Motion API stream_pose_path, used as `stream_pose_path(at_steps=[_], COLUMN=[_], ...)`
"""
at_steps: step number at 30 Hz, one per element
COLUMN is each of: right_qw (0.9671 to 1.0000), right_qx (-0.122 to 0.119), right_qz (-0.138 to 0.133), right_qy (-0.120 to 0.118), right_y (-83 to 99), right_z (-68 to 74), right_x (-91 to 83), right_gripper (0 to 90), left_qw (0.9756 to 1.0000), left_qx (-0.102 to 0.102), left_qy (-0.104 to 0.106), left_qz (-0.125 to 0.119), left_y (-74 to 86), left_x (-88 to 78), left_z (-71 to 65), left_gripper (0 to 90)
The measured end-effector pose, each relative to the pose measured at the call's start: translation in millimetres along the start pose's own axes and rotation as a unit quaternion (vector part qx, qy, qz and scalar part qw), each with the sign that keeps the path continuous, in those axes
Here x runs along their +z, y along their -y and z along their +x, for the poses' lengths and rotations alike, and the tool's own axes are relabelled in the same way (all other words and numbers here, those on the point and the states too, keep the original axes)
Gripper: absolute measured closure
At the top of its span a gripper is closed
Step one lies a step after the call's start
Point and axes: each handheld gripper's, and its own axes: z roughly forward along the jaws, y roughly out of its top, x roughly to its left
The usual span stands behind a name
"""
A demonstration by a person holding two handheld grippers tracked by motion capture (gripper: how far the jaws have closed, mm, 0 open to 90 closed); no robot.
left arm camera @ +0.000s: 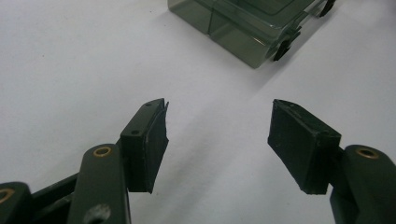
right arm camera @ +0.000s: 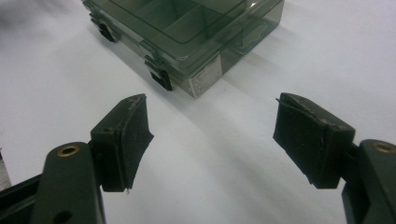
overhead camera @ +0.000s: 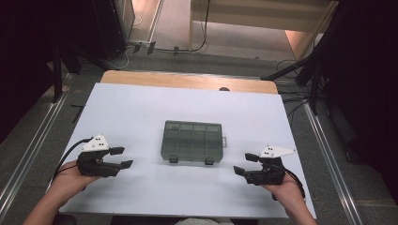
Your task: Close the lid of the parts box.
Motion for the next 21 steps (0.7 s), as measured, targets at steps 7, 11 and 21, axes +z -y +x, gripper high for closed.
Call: stream_pose_path(at_steps=[7,11,21], right_qw=[1.0000,1.0000,1.0000], right_qx=[-0.001,-0.003,-0.005], right_qz=[-0.002,-0.003,-0.001], right_qy=[0.002,0.002,0.001], right_y=[0.3,0.1,-0.1], right_z=[-1.9,-1.7,-1.2], right_x=[0.2,0.7,0.9], right_gripper=[27.3,27.3,27.3], left_qw=[1.0000,1.0000,1.0000], left_qx=[-0.002,-0.002,0.001], left_qy=[0.001,0.001,0.001], left_qz=[-0.005,-0.003,-0.001], left_y=[-0.3,-0.1,0.0], left_x=[-0.1,0.3,1.0], left_z=[1.4,1.1,0.6], left_gripper=[36.8,36.8,36.8])
